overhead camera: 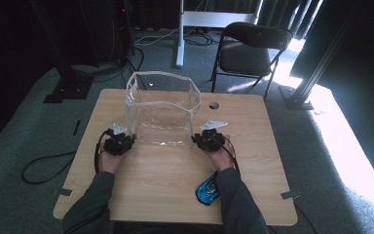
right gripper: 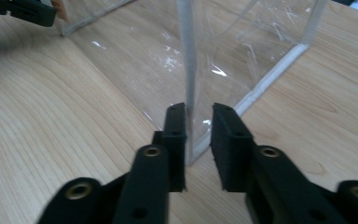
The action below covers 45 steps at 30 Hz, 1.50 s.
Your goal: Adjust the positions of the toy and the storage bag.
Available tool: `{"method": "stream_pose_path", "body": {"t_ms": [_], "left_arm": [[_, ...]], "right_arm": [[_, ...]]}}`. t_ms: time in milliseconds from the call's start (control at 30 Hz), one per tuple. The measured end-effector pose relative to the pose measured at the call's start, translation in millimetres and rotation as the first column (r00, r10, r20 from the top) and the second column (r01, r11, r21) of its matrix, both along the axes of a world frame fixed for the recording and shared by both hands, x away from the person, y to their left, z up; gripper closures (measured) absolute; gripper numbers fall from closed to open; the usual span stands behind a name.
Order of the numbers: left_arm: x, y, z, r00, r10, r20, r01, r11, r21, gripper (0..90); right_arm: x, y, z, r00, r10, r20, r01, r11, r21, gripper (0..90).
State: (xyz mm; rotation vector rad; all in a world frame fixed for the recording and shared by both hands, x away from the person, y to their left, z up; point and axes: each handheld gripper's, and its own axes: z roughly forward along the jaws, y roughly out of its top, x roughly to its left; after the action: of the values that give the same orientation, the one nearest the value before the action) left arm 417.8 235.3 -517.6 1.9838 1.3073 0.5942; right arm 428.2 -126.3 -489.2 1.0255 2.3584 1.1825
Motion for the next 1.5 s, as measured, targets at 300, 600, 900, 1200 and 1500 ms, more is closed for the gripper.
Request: {"method": "stream_pose_path", "body": {"t_ms": [300,600,900,1200,1500], "left_arm": [[0.7,-3.0,-0.2,0.9999,-0.007,0.007,0.007,0.9996,0.029,85.6],[-1.2,-20.9,-0.5,0.9985,-0.053,0.01,0.053,0.9981,0.032,86.5],[-9.3,-48.0,-0.2,0.992,-0.126,0.008,0.125,0.9914,0.038,86.6],[-23.0,-62.4,0.6,0.9851,-0.172,0.003,0.172,0.9838,0.051,86.8],[-37.2,-67.4,0.4,0.9804,-0.197,0.002,0.197,0.9794,0.046,86.9]], "right_arm": [[2.4,4.1,-0.9,0.9998,0.02,0.004,-0.02,1.0,-0.002,88.0],[-4.4,-10.3,1.3,1.0,-0.001,0.008,0.001,0.999,-0.033,88.0],[-14.9,-40.4,2.1,0.9994,-0.032,0.011,0.032,0.998,-0.046,88.1],[-32.6,-58.9,1.2,0.9991,-0.037,0.019,0.038,0.998,-0.046,88.0],[-47.4,-69.2,0.7,0.9993,-0.029,0.022,0.03,0.999,-0.045,88.0]]}}
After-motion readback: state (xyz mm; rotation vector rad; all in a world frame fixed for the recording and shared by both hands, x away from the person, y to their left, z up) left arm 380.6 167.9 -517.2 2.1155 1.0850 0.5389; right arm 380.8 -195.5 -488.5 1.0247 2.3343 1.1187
